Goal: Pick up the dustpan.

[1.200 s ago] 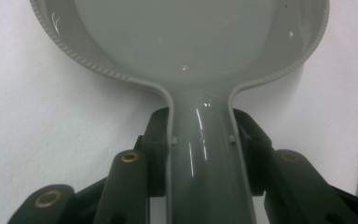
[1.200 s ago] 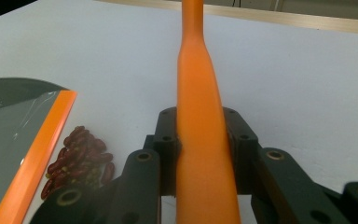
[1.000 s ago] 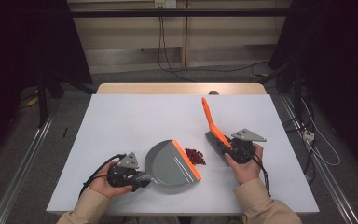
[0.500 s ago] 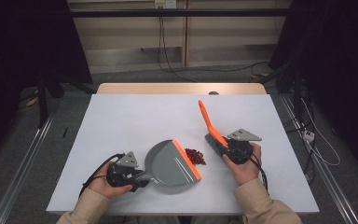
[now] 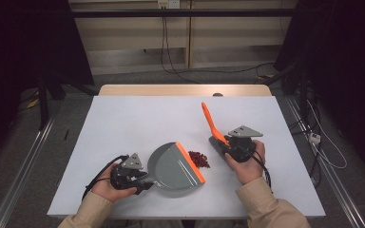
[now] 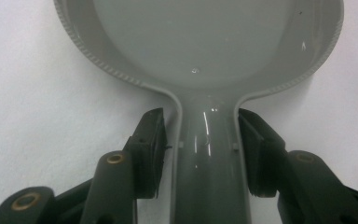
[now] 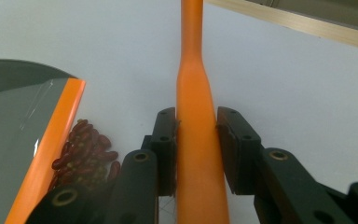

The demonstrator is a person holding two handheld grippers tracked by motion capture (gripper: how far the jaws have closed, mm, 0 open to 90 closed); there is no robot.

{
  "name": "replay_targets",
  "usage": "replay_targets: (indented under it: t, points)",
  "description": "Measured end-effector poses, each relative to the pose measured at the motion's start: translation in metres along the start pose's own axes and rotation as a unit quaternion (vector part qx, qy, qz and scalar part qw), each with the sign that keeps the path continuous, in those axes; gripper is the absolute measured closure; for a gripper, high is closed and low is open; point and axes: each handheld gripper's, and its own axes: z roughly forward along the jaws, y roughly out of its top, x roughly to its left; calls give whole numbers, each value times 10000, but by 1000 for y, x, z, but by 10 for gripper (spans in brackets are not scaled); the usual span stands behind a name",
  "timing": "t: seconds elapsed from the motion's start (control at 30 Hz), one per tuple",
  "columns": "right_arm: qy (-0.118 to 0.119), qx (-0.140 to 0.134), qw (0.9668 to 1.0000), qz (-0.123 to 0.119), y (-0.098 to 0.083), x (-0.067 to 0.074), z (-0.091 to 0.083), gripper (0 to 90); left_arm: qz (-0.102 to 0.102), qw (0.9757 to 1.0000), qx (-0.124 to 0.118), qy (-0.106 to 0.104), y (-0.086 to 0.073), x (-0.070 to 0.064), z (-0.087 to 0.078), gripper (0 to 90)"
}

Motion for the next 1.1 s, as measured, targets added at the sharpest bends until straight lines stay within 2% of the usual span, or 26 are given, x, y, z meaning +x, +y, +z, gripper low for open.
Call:
replay_targets:
  t: [0.03,0.07,0.1,0.17,0.2,0.23,0.27,0.3,0.37,0.4,0.43,0.57,0.63,1.1]
  points:
    - [-28,48,10000,2,1,0,1,702,-69,10000,-43,28,1,-2,2,548]
    - [-56,63,10000,-25,1,1,1,706,-36,10000,34,48,2,-2,2,548]
    - [-78,78,9999,-65,2,1,1,709,137,9997,177,41,3,-1,1,548]
    - [-25,123,9999,-77,2,1,0,712,151,9997,187,23,4,-1,1,561]
    - [-47,180,9998,-85,2,1,-1,712,0,10000,65,41,4,-3,3,585]
    - [-45,261,9996,-111,3,1,-2,713,-18,10000,53,55,3,-3,3,600]
    - [-16,305,9995,-121,3,1,-3,714,211,9995,250,20,4,0,0,622]
    - [-8,340,9993,-130,3,1,-4,714,129,9998,175,-18,3,-1,1,624]
    - [13,315,9994,-151,2,2,-5,715,162,9997,206,-25,3,-2,2,626]
    - [16,261,9996,-145,1,3,-5,715,265,9993,252,-22,4,-2,1,627]
    - [21,192,9996,-185,-1,4,-5,715,196,9996,169,-65,4,-2,0,627]
    - [38,9,9999,-116,-5,7,-5,716,303,9990,183,-257,3,-3,0,628]
    - [25,-16,9999,-102,-5,7,-5,716,345,9988,226,-264,3,-4,-1,628]
    - [26,-171,9998,-95,-7,12,-2,715,258,9992,128,-262,3,0,0,624]
